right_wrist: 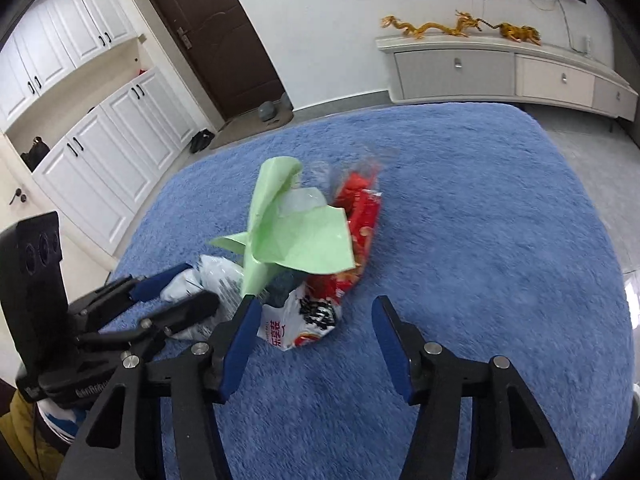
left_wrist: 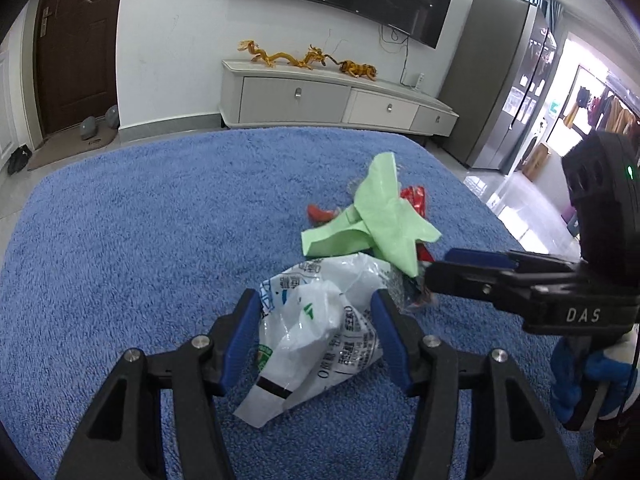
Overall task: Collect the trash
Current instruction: 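Grasp the white plastic bag with the left tool while the right tool grasps the red snack bag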
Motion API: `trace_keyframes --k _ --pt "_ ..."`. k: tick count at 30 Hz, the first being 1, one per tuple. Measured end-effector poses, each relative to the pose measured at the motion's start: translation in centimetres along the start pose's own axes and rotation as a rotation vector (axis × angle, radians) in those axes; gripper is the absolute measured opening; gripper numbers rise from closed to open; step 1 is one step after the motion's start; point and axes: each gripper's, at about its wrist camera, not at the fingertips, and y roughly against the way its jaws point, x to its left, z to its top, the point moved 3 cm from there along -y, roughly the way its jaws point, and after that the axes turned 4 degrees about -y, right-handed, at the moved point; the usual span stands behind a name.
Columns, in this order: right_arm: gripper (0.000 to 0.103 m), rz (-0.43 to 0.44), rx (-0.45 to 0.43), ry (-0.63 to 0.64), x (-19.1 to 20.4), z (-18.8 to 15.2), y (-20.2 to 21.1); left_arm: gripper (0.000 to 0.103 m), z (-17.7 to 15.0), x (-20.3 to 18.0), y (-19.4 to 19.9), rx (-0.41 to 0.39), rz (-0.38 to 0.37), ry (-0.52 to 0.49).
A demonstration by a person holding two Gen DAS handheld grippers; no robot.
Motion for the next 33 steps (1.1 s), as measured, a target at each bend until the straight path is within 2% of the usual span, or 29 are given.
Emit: trace_keyframes --k 5,11,16,23,33 --pt "0.056 0.052 0.017 -0.029 0.0 0.0 -0.4 0.055 -0.1 0.1 0.1 0.007 -0.006 -0.001" --pt "0.056 0.115 0.011 -0.098 -1.5 0.1 0.4 0.047 -0.4 -0.7 0.3 0.003 0.001 -0.033" --pt "0.051 0.179 -0.006 -0.162 -3.1 -0.1 1.6 0.043 -0.4 -0.3 0.2 0.001 -0.024 -0.002" --pt "0.045 0.180 -0.003 -0.206 -5.0 0.0 2.0 0.039 -0.4 -0.1 0.3 0.000 -0.033 0.006" --pt "0.047 0.119 0.025 -0.110 -1.9 -0.4 1.3 0.037 -0.4 0.1 0.6 -0.002 -0.036 0.014"
